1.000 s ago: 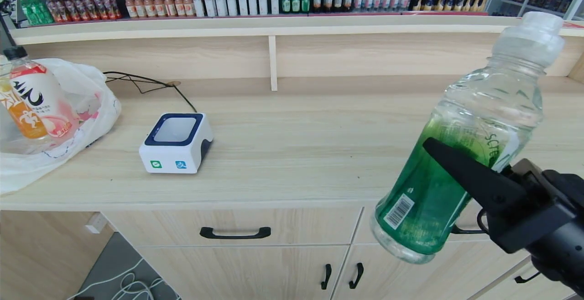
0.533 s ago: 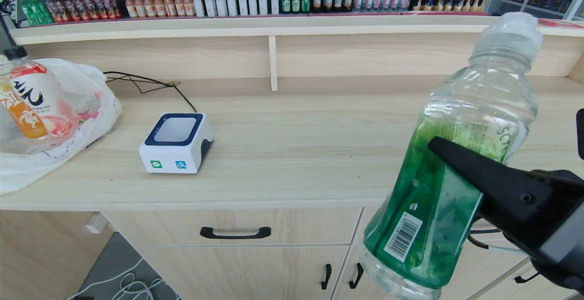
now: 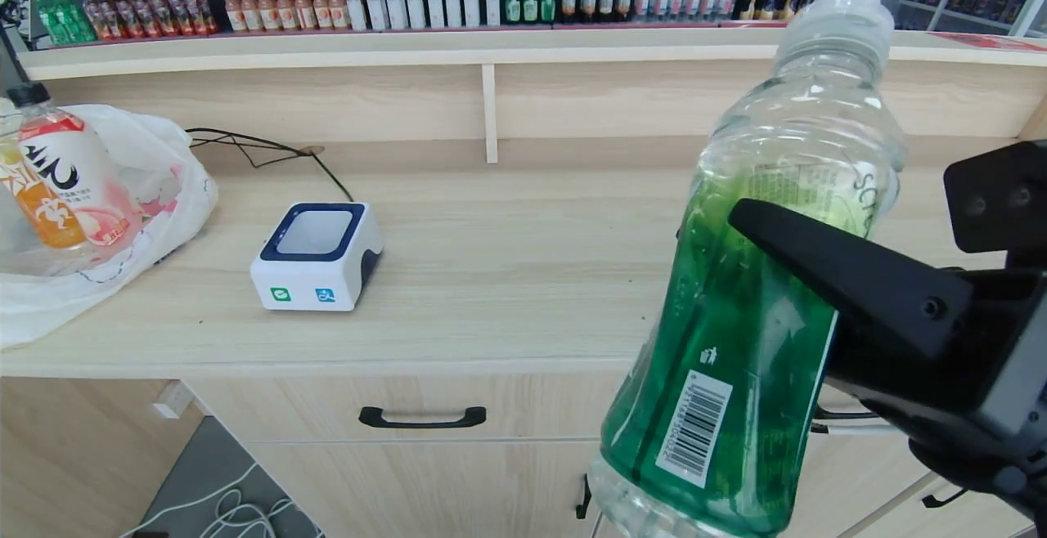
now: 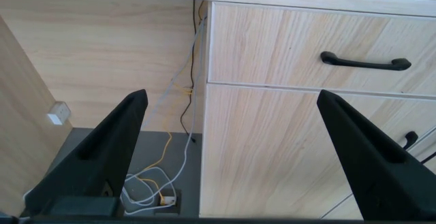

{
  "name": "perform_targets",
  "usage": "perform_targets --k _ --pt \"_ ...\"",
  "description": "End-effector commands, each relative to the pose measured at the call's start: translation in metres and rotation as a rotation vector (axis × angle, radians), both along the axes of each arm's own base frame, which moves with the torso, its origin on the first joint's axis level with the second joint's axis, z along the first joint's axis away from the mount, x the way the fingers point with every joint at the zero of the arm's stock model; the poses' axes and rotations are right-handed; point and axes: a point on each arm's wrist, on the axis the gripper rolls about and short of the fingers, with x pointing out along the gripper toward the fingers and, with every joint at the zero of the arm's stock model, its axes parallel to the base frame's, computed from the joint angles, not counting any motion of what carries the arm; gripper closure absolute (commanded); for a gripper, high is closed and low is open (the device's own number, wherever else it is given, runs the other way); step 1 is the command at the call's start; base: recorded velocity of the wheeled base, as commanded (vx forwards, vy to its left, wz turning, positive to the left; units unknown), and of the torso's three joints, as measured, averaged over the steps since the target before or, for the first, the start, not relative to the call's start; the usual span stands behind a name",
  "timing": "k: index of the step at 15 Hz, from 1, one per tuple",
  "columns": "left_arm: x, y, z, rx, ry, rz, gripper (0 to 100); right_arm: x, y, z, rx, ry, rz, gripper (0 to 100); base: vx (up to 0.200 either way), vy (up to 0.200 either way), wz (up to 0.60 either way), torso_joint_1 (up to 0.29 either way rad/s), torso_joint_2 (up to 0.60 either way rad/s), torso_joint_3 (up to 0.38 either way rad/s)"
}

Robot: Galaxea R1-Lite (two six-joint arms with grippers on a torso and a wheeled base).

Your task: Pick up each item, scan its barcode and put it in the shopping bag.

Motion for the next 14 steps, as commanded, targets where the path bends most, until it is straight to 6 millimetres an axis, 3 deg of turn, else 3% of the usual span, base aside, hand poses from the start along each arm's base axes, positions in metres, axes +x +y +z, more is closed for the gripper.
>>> perform_targets --k 1,4,8,14 --pt "0.000 0.000 0.000 0.000 -0.001 0.000 0 0.003 0.005 0.002 0.010 0.005 0.014 100 0.000 0.000 0.00 0.000 0.00 0.000" --pt "0.000 0.000 0.000 0.000 0.000 0.000 0 0.013 0.014 0.008 0.034 0.015 0.025 100 0.000 0.000 0.00 0.000 0.00 0.000" --pt "0.000 0.000 0.000 0.000 -0.001 0.000 0 0.013 0.018 0.019 0.095 0.049 0.080 100 0.000 0.000 0.00 0.000 0.00 0.000" --pt "0.000 0.000 0.000 0.000 -0.001 0.000 0 0.009 0.026 0.017 0.091 0.058 0.117 100 0.000 0.000 0.00 0.000 0.00 0.000"
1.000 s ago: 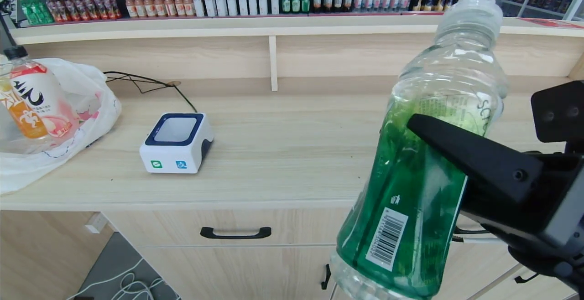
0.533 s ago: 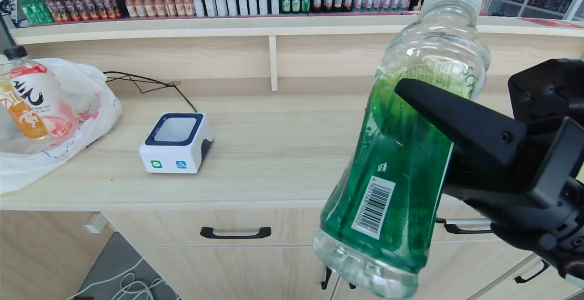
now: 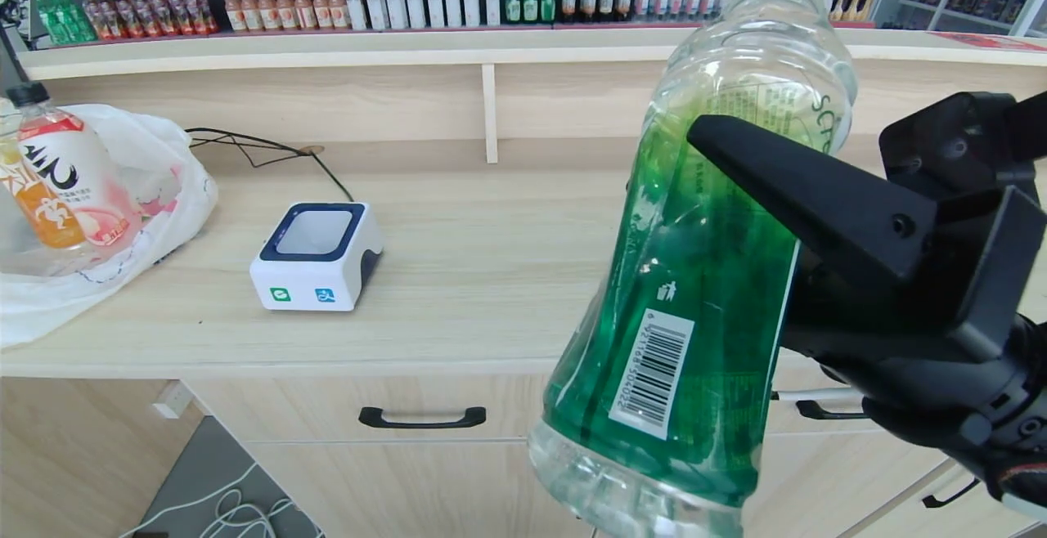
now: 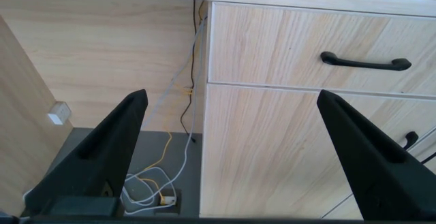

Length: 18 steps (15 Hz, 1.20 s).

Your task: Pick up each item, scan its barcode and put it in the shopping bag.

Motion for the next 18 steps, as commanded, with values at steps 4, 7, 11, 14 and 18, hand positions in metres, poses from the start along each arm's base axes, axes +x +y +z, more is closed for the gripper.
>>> perform_targets --k 4,7,11,14,18 --pt "0.000 0.000 0.000 0.000 -0.002 0.000 0 -0.003 -0.003 0.001 0.006 -0.003 0.003 100 0.000 0.000 0.00 0.000 0.00 0.000" --pt "0.000 0.000 0.000 0.000 -0.002 0.000 0 -0.003 -0.004 0.000 0.001 0.001 0.001 100 0.000 0.000 0.00 0.000 0.00 0.000" --pt "0.000 0.000 0.000 0.000 0.000 0.000 0 -0.002 -0.003 -0.002 -0.003 0.005 0.000 100 0.000 0.000 0.00 0.000 0.00 0.000" --pt "0.000 0.000 0.000 0.000 -0.002 -0.001 0 0.001 -0.004 -0.003 -0.009 0.002 -0.018 100 0.000 0.000 0.00 0.000 0.00 0.000" --pt "0.000 0.000 0.000 0.000 -0.002 0.000 0 0.026 -0.008 -0.020 -0.123 -0.092 -0.192 100 0.000 0.000 0.00 0.000 0.00 0.000"
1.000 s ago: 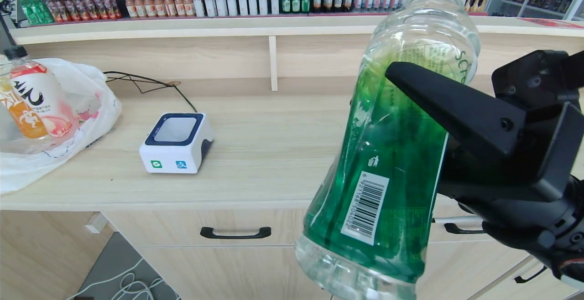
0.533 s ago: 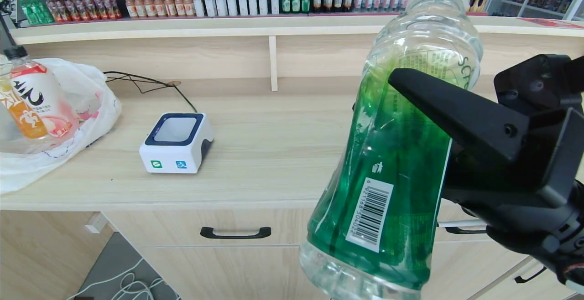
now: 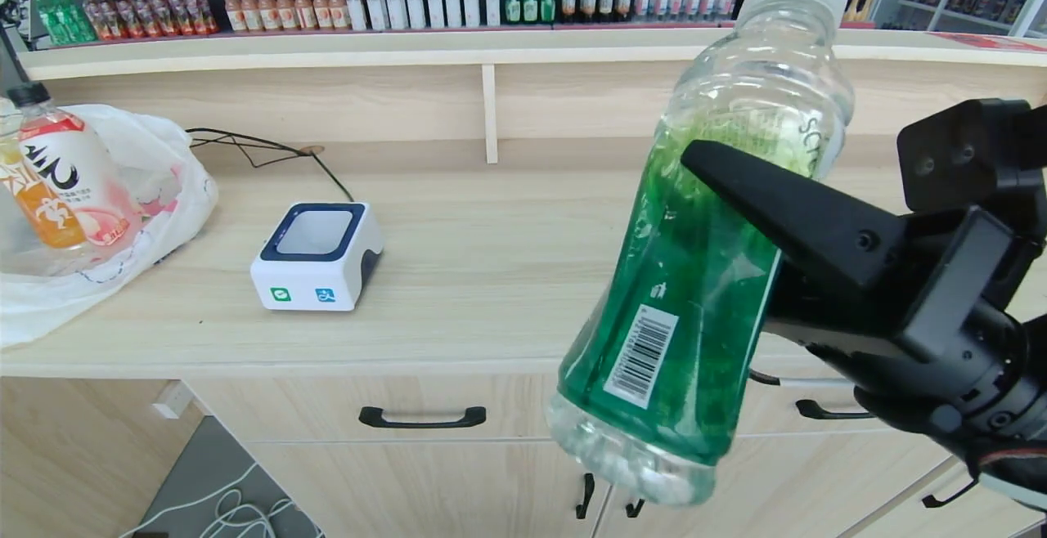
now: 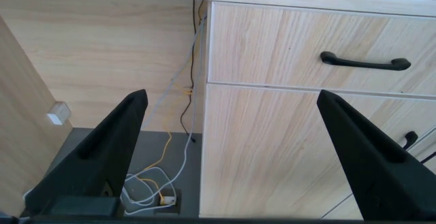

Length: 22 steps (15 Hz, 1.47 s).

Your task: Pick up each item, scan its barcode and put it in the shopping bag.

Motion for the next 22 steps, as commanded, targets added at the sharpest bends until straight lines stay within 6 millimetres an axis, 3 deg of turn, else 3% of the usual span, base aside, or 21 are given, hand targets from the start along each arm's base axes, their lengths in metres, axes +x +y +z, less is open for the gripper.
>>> perform_targets --k 1,3,9,13,19,22 --pt "0.000 0.000 0.000 0.000 0.000 0.001 0 0.017 -0.001 -0.014 -0.072 -0.026 -0.092 100 0.000 0.000 0.00 0.000 0.00 0.000" --pt "0.000 0.000 0.000 0.000 -0.002 0.001 0 0.018 -0.004 -0.013 -0.086 -0.058 -0.133 100 0.000 0.000 0.00 0.000 0.00 0.000" --pt "0.000 0.000 0.000 0.000 0.000 0.001 0 0.031 -0.028 -0.017 -0.248 -0.277 -0.488 100 0.000 0.000 0.00 0.000 0.00 0.000" --pt "0.000 0.000 0.000 0.003 0.000 0.001 0 0.027 -0.036 -0.008 -0.337 -0.338 -0.679 100 0.000 0.000 0.00 0.000 0.00 0.000" --pt "0.000 0.000 0.000 0.004 0.000 -0.001 0 0.027 -0.064 0.004 -0.483 -0.407 -1.011 100 0.000 0.000 0.00 0.000 0.00 0.000" --pt "0.000 0.000 0.000 0.001 0.000 0.001 0 0.025 -0.066 0.011 -0.480 -0.438 -1.047 100 0.000 0.000 0.00 0.000 0.00 0.000"
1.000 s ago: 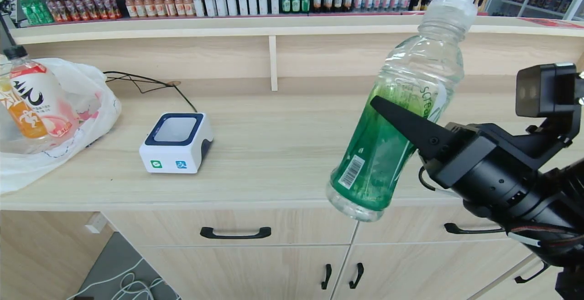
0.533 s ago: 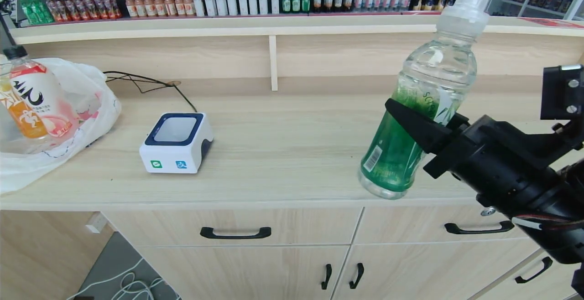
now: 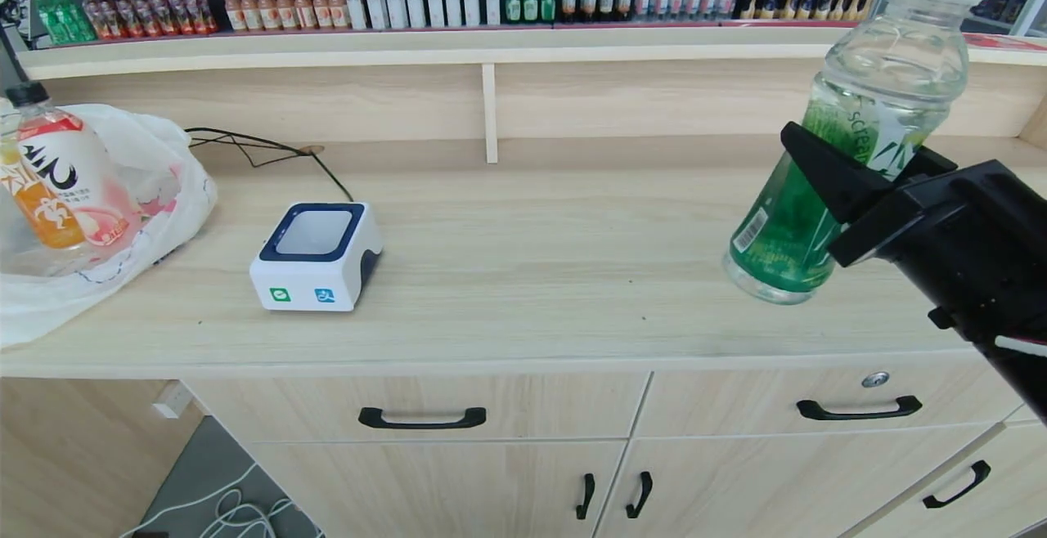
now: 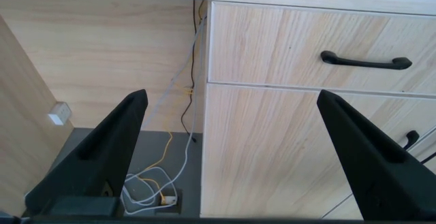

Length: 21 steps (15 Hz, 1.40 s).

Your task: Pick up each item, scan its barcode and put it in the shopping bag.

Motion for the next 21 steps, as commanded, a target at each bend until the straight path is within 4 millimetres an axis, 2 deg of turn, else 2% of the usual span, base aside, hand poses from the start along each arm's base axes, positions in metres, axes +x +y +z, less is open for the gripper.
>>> perform_targets --k 1,4,7,8,10,13,18,21 --pt "0.000 0.000 0.000 -0.003 0.000 0.000 0 -0.004 -0.006 0.002 0.009 -0.018 -0.016 100 0.000 0.000 0.00 0.000 0.00 0.000" --pt "0.000 0.000 0.000 -0.003 0.000 0.000 0 -0.006 -0.018 -0.006 0.005 -0.013 -0.050 100 0.000 0.200 0.00 0.001 0.00 0.001" --pt "0.000 0.000 0.000 -0.005 0.000 0.000 0 -0.004 -0.014 -0.002 0.051 0.000 -0.015 100 0.000 0.200 0.00 -0.004 0.00 0.007" --pt "0.000 0.000 0.000 -0.005 0.000 0.000 0 0.001 -0.010 0.003 0.061 -0.002 -0.002 100 0.000 0.200 0.00 0.012 0.00 -0.002" --pt "0.000 0.000 0.000 -0.005 0.000 0.002 0 -0.002 -0.001 0.014 0.081 -0.010 0.039 100 0.000 0.200 0.00 0.010 0.01 0.000" --pt "0.000 0.000 0.000 -0.005 0.000 0.000 0 -0.002 -0.005 0.012 0.121 0.010 -0.042 100 0.000 0.200 0.00 0.001 0.00 -0.003" --pt "0.000 0.000 0.000 -0.006 0.000 0.002 0 -0.006 -0.006 0.009 0.159 0.031 -0.018 100 0.000 0.200 0.00 0.005 0.01 0.003" --pt "0.000 0.000 0.000 -0.006 0.000 0.002 0 -0.007 -0.008 0.009 0.163 0.030 -0.084 100 0.000 0.200 0.00 -0.001 0.00 0.002"
